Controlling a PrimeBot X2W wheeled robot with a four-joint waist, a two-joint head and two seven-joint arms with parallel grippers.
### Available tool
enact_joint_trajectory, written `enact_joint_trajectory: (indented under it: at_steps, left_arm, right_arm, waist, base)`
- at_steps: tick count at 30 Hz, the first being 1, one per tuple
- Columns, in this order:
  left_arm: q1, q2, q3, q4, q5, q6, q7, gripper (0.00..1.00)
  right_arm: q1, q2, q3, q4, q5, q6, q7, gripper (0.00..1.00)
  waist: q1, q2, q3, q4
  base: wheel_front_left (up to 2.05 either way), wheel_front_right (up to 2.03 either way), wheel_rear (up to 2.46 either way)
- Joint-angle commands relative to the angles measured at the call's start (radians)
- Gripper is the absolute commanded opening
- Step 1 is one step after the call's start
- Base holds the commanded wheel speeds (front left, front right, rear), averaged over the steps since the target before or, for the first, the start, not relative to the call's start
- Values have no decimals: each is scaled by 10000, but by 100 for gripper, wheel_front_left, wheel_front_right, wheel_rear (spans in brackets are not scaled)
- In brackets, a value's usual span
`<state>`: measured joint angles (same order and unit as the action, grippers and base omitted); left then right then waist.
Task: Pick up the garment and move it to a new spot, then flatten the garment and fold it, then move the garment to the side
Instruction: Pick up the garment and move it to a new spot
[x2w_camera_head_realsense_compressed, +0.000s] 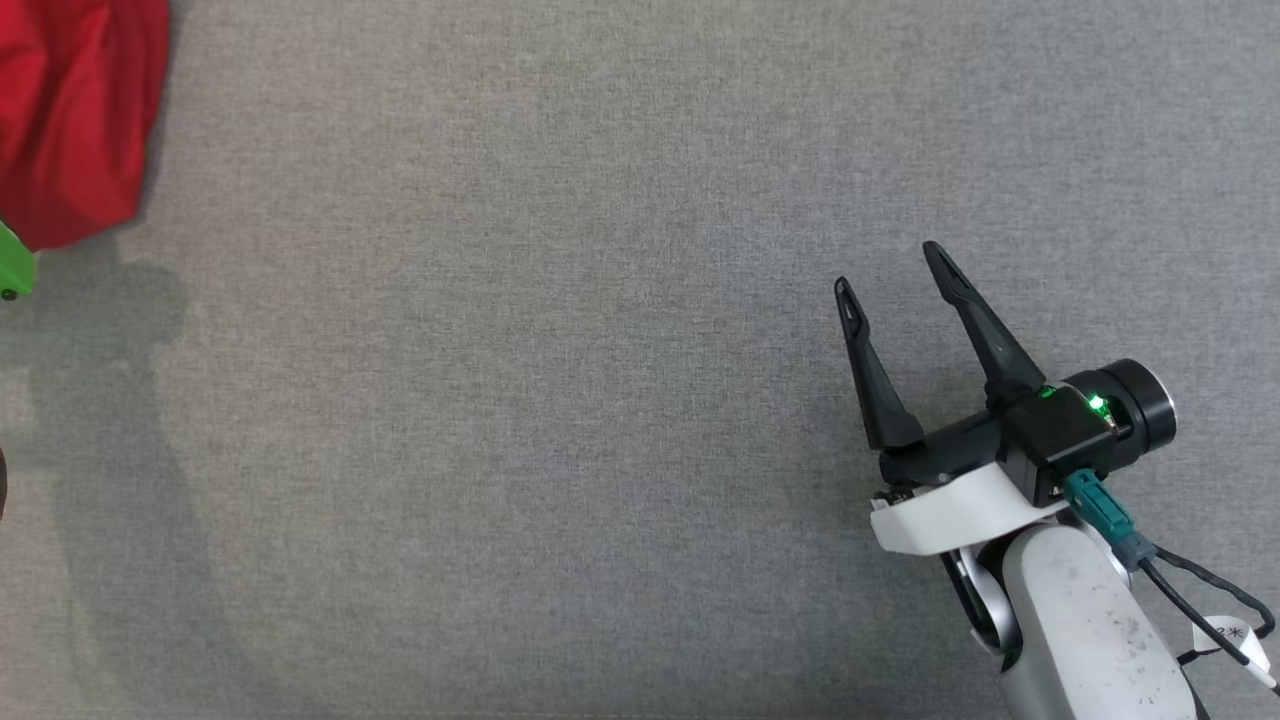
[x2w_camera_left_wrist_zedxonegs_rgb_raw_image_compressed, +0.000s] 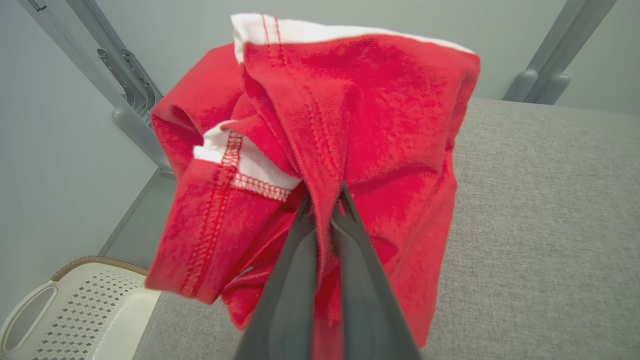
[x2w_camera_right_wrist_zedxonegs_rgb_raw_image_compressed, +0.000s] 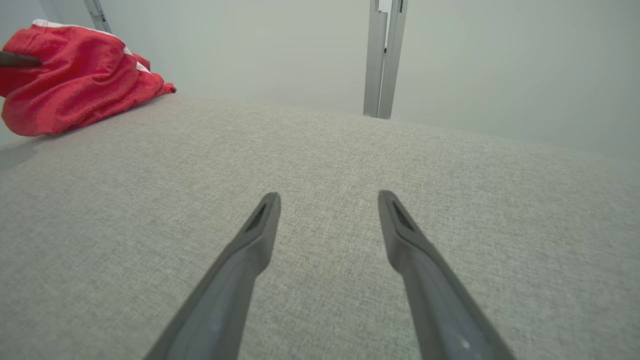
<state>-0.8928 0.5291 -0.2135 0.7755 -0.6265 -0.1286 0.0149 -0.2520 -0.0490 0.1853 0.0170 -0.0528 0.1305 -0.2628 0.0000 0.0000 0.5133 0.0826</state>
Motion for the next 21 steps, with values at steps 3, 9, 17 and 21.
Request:
enact_joint_trajectory:
  at_steps: [3, 9, 17, 21]
  left_arm:
    - [-124, 249, -366, -236, -91, -21, -186, 0]
    - [-212, 656, -980, -870, -2, -20, -434, 0]
    - [-376, 1338, -2001, -2416, 378, -20, -261, 0]
    - [-514, 1375, -2641, -3405, 618, -21, 25, 0]
  right_arm:
    - [-78, -26, 55, 111, 222, 3, -31, 100]
    - [77, -26, 62, 305, 636, 3, -31, 100]
    - [493, -25, -258, 539, 1189, 4, -31, 100]
    - [770, -25, -452, 619, 1402, 4, -31, 100]
  waist:
    - [0, 0, -525, 60]
    - [0, 0, -1511, -4]
    - [0, 0, -2974, -443]
    - [0, 0, -3544, -835]
  base:
    - [0, 0, 0]
    - [0, 0, 0]
    - [0, 0, 0]
    - [0, 0, 0]
